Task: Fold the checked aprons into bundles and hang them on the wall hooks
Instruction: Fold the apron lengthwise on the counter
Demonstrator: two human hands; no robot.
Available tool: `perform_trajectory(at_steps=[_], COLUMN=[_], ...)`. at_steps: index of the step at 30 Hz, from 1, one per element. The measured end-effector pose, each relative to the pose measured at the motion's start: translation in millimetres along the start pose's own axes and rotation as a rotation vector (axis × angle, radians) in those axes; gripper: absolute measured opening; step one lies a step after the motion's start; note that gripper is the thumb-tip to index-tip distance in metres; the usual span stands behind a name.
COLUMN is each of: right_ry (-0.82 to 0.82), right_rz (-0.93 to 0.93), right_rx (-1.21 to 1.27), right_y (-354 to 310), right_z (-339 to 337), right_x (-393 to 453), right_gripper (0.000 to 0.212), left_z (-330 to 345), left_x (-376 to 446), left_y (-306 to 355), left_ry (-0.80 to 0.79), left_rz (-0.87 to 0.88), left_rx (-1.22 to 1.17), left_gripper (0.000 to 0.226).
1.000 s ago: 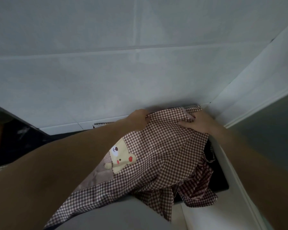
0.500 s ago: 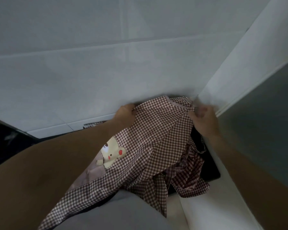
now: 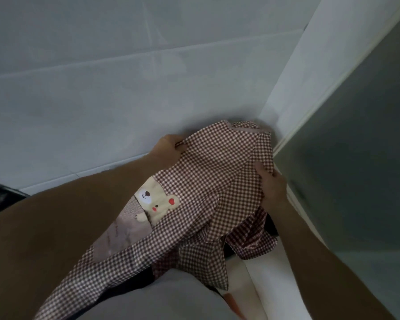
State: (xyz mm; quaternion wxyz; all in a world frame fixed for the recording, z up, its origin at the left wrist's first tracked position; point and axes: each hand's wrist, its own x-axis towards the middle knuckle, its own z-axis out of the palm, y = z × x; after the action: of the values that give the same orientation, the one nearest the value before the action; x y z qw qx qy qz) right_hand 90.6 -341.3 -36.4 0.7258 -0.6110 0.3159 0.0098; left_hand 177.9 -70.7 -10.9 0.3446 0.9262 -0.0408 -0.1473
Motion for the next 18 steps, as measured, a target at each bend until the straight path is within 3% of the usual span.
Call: perform_trajectory(at_steps=[5,11,13,16,18], right_ry=[-0.398,-0.254,-0.344,-0.548,-0.563], right_rz=[0.298,0.192,0.256,0.398,0.393], right_rx=[-0.042,0.229,0.221,0.012,0.040], right_y=[8,2,4,18,22], right_z=[-9,-44,-52,-61,-68], right_x=[-19,-10,-11,-14,-7], right_gripper=[0.031,0.045,0.044,0.052,0.056], left_z=[7,10,12,16,16], left_x=[6,15,17,23,25], left_y=[13,9,10,13,12], left_ry=[-0.071,0.118,0.117,0.058,0.042], left_rz=[0.032,-0.062,-0.075,-0.065,-0.075], left_rx=[0.051,0.051,0.054,0.069,0.084], left_gripper=[0.026,0.030,0.029,0.031,0.031])
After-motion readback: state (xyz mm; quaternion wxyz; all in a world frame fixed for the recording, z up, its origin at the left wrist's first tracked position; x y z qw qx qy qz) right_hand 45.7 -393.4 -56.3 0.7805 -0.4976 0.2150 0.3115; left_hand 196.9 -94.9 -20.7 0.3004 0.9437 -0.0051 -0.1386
